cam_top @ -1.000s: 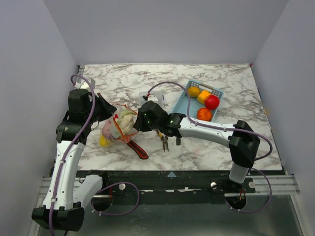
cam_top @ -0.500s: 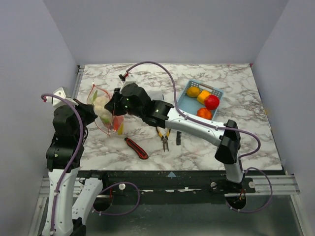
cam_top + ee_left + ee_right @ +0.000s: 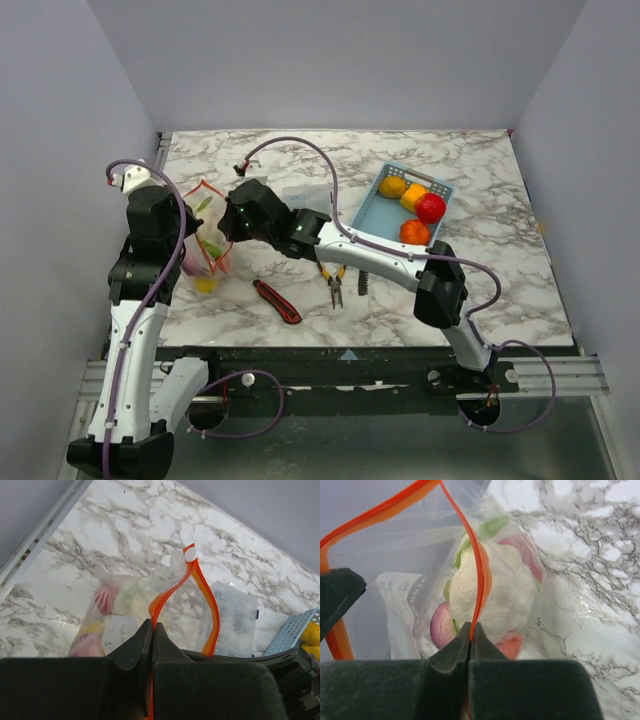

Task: Place the food in the zip-top bag and seal the zipper
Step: Adjust the zipper food storage bag at the center of the board.

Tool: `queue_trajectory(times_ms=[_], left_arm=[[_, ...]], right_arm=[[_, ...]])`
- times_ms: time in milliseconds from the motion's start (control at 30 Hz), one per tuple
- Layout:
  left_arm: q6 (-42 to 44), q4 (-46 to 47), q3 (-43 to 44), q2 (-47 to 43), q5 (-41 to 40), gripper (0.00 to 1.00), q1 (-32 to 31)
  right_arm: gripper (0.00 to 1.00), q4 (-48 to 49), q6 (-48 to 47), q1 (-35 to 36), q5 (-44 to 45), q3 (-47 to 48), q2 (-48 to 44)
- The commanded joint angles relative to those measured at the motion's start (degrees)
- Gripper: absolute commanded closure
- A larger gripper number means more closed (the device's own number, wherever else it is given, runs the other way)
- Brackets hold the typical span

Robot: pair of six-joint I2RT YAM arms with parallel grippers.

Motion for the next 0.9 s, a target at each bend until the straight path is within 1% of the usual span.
queue_trajectory(times_ms=[0,100,167,267,400,467,667,767,867], left_arm=[[3.6,8.9,-0.3,-3.9,0.1,1.00,0.3],[4.9,11.5,-2.8,-1.8,1.8,1.00,0.3],[6.1,11.8,-3.7,0.5,2.1,1.00,0.3],[7.1,10.8,-3.6,2.4,4.3,1.00,0.4],[7.8,12.7,-4.8,1.6,8.6,1.00,0.4],[7.6,12.8,-5.2,1.2,8.6,1.00,0.4],[7.1,12.9,-5.4,1.6,9.6,1.00,0.4],[7.0,12.9,-5.5,1.7,9.7,1.00,0.5],[6.8,12.9,-5.7,1.8,9.7,1.00,0.8]], right_arm=[[1.00,5.5,1.8,0.4,3.0,-2.3,-5.6],[1.00,10.7,5.2,0.3,3.9,-10.3,-7.3],[0.99,10.7,6.3,0.3,4.8,-12.4,-6.9],[0.95,8.1,5.3,0.3,5.6,-11.7,-5.9],[0.90,6.6,3.2,0.4,6.2,-11.1,-6.8],[0.86,6.3,2.6,0.3,6.9,-11.6,-7.9],[0.81,6.3,1.6,0.4,8.3,-13.4,-10.4],[0.75,6.2,1.6,0.4,7.6,-13.5,-11.0],[0.63,5.3,1.4,0.3,6.7,-13.6,-12.1]])
